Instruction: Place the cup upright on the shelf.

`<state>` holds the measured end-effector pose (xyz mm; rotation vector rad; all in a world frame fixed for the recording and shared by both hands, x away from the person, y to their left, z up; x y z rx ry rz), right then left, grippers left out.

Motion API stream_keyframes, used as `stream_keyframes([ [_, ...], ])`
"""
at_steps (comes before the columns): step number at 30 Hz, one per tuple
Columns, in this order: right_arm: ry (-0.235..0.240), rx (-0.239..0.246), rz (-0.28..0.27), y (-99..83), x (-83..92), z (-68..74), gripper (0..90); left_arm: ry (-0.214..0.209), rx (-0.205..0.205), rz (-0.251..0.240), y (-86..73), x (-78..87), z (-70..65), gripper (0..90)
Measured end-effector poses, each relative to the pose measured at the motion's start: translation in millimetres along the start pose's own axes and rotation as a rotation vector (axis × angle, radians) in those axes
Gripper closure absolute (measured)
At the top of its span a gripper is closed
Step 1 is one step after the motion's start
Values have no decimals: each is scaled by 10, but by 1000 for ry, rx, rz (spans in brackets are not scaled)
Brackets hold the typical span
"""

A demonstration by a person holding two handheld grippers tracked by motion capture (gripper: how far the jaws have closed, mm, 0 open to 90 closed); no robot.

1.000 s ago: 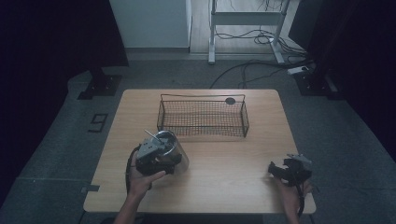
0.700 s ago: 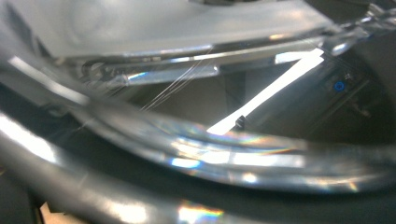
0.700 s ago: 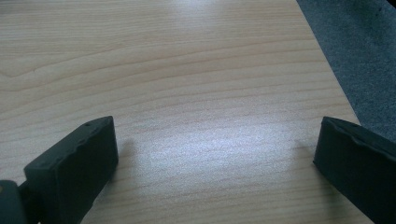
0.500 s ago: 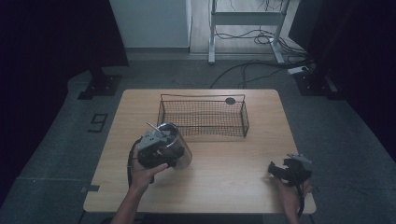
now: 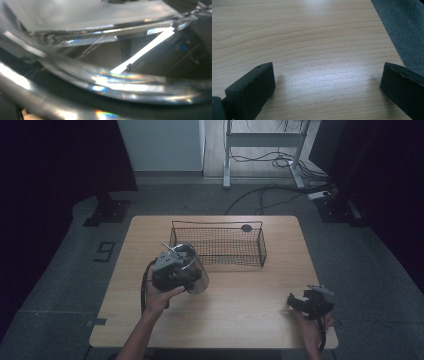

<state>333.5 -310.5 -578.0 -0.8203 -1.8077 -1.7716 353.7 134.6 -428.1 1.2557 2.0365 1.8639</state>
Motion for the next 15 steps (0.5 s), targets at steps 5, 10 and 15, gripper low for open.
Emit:
stream_keyframes([
  [5, 0, -1, -2, 0, -1, 1, 0, 1, 8, 5, 43, -42, 16, 41],
  [10, 0, -1, -2, 0, -2, 1, 0, 9, 12, 8, 79, -69, 37, 41],
  [15, 0, -1, -2, 0, -1, 1, 0, 22, 0, 6, 127, -73, 38, 41],
])
Point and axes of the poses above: each handheld gripper's, and its own axes: x roughly backward along the jaws, y roughly out of its top, z roughly to its left, the point moved 3 cm from there along -x, roughly forward along the jaws, and after that the axes turned 5 degrees about x, right-handed, at the moved point
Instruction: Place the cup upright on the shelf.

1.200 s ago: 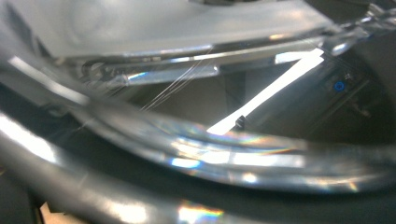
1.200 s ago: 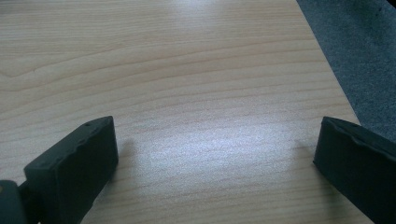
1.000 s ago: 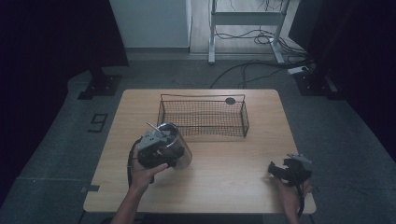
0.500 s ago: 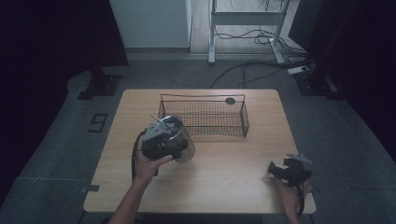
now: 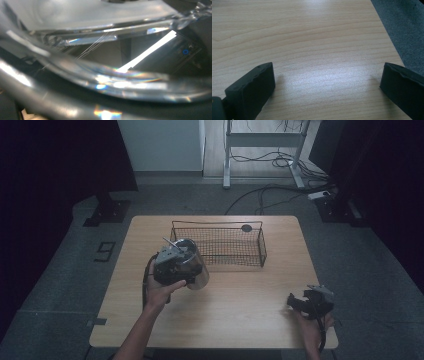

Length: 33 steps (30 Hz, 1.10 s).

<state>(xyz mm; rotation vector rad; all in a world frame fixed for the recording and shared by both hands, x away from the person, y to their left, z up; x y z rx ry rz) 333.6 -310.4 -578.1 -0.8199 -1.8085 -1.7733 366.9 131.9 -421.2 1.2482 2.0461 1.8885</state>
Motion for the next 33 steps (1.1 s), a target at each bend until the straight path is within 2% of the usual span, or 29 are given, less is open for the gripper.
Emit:
stream_keyframes([
  [22, 0, 0, 0, 0, -1, 0, 0, 12, -25, -21, 224, -30, -50, 41],
  [28, 0, 1, 1, 0, 0, -1, 0, 3, -19, -30, 318, -48, -40, 41],
  [33, 1, 6, 6, 0, 5, -5, 0, 12, -20, -39, 388, -62, -26, 41],
])
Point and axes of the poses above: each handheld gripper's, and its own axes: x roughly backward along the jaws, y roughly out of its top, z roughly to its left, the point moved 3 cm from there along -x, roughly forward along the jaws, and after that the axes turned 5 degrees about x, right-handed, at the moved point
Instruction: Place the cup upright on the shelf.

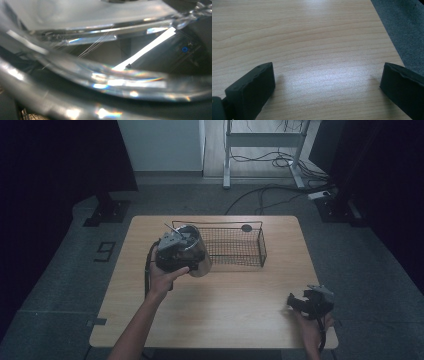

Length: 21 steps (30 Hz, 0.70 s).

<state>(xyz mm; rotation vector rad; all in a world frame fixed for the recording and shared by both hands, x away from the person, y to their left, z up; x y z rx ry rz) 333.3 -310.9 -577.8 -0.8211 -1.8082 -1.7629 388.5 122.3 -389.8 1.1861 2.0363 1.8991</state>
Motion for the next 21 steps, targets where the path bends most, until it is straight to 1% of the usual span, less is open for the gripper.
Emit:
stream_keyframes([
  [5, -1, -3, -6, 0, -5, 2, 0, 9, 2, 1, 49, -16, 29, 42],
  [11, -1, -3, -7, -1, -5, 2, 0, -3, 15, -1, 133, -38, 73, 41],
  [17, -1, -4, -8, 0, -6, 3, 0, 8, 10, 1, 200, -80, 100, 42],
  [21, -1, -3, -7, 0, -5, 2, 0, 16, 18, -7, 234, -105, 137, 41],
])
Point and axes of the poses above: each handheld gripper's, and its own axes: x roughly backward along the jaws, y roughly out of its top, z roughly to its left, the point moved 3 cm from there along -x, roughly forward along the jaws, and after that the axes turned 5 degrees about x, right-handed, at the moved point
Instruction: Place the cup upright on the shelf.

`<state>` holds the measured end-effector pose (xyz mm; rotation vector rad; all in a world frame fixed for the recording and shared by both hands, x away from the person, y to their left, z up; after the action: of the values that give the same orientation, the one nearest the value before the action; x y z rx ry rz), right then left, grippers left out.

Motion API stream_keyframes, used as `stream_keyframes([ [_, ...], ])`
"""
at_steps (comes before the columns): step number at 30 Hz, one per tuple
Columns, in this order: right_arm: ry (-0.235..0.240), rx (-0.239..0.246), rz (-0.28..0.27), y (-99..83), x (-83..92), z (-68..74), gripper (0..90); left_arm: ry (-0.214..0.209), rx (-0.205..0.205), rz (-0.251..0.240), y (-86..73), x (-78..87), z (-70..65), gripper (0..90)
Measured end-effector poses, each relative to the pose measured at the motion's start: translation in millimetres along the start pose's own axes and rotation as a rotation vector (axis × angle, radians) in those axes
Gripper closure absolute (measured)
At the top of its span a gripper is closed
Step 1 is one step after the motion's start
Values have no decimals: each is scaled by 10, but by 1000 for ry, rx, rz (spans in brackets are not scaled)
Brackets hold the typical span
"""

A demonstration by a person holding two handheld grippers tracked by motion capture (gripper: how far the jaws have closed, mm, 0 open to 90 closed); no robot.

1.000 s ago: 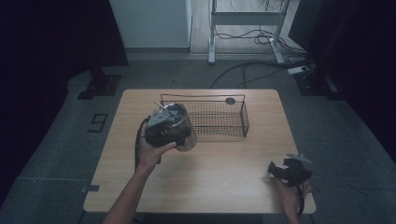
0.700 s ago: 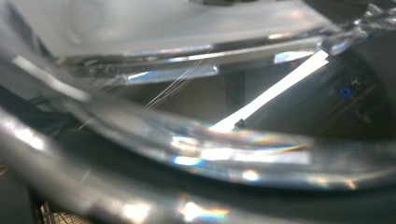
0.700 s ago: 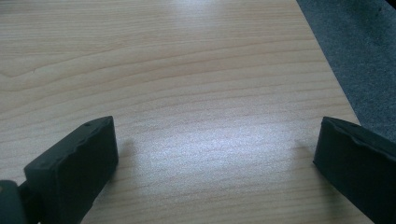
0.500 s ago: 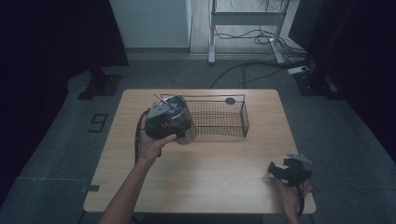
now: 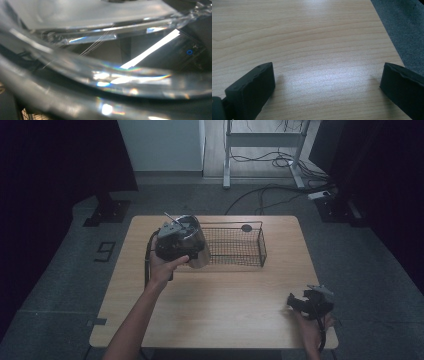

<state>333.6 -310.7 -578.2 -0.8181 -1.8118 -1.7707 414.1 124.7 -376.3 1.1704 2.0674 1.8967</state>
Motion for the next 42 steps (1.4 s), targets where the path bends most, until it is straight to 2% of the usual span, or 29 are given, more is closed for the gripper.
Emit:
stream_keyframes([
  [2, 0, -1, -1, 0, -1, 0, 0, 1, 9, -7, 22, -9, 34, 41],
  [9, 0, 0, -1, 0, -1, 0, 0, 26, -1, -3, 83, -69, 95, 42],
  [20, 0, 0, -1, -2, 3, -1, 0, 33, 13, 0, 152, -192, 175, 41],
  [25, 0, -1, -3, -3, 3, -1, 1, 45, 2, -3, 218, -235, 189, 41],
  [29, -1, 0, -1, -3, 4, -2, 1, 67, -30, 7, 273, -277, 193, 42],
  [42, -1, -3, -1, -4, 7, 0, 2, 76, -35, 2, 328, -459, 214, 42],
])
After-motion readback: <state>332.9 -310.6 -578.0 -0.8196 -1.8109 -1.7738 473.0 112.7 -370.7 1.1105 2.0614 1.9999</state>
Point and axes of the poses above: each handheld gripper's, and its own axes: x roughly backward along the jaws, y roughly out of its top, z roughly to its left, the point moved 3 cm from there along -x, roughly forward along the jaws, and after that the axes turned 5 degrees about x, right-handed, at the moved point
